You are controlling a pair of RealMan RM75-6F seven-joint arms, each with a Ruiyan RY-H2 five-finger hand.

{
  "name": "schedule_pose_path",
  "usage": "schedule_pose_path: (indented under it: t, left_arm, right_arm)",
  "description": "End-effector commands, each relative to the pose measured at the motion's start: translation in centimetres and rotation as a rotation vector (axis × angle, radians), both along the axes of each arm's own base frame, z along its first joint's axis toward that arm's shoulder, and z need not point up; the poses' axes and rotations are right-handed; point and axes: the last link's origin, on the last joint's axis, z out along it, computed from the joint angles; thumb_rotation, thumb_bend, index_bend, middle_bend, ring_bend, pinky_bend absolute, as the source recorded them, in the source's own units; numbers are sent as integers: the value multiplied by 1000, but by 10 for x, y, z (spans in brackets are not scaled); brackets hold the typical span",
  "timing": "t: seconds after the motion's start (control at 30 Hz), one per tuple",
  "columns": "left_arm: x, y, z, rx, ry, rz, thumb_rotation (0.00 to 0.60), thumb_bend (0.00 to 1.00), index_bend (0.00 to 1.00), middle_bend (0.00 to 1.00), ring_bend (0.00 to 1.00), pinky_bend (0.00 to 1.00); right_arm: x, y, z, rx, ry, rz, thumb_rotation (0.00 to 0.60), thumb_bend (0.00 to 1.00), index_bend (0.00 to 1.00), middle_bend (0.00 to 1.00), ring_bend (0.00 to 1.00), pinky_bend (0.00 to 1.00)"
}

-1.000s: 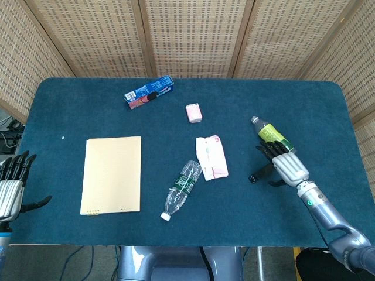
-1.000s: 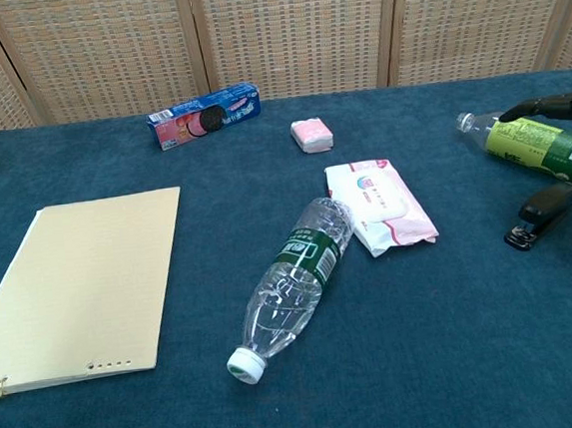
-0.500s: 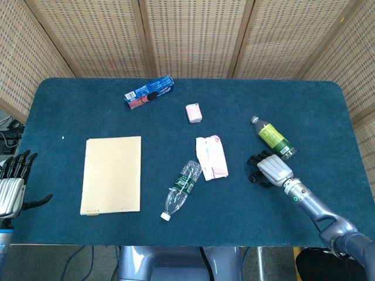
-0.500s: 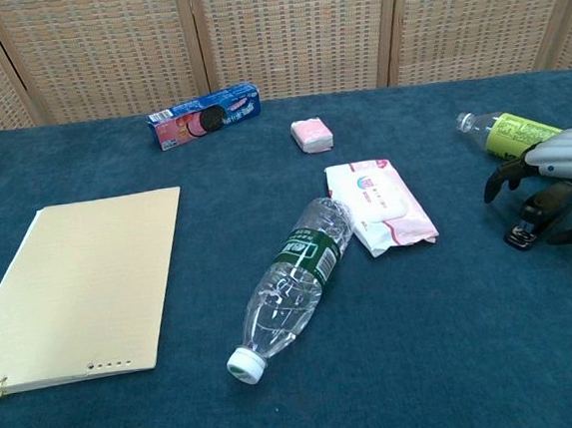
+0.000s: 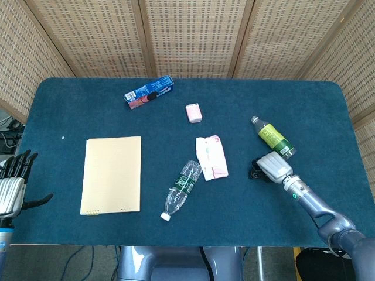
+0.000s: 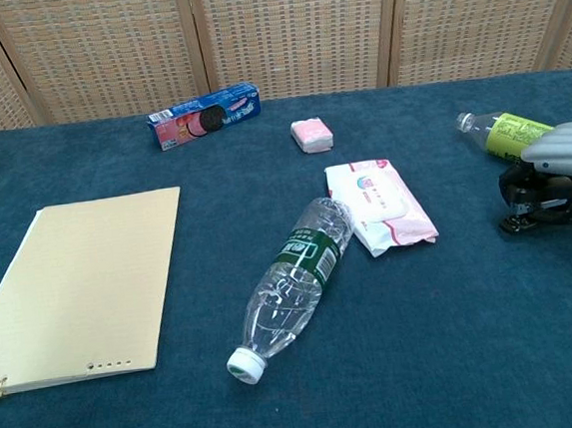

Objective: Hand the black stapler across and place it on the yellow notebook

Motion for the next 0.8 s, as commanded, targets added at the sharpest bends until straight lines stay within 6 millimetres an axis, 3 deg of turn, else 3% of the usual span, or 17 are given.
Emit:
schedule_pose_path:
  t: [0.03,0.27,0.47,0.6,0.8]
  left_arm:
    - [0,0,0,-2,-2,0,600,0,0,0,0,0]
    - [-2,1,2,-7,-22,6,600,0,0,0,0,0]
    - [-4,3,2,-17,-32,14,600,0,0,0,0,0]
    - [-5,4,1,-22,-36,19,600,0,0,0,0,0]
    - [-7,8,0,-27,-35,34,600,0,0,0,0,0]
  right_arm:
    - [16,-3,13,-18,-33,60,600,682,644,664,646,582]
    - [64,-14,32,-58,-47,182,600,681,638,664,646,582]
    - [120,-35,37,-88,-59,259,600,684,637,663,646,582]
    - [161,-43,28,-64,-63,332,600,690,637,664,645,582]
    - [226,-37,0,9,-70,483,600,698,635,663,646,582]
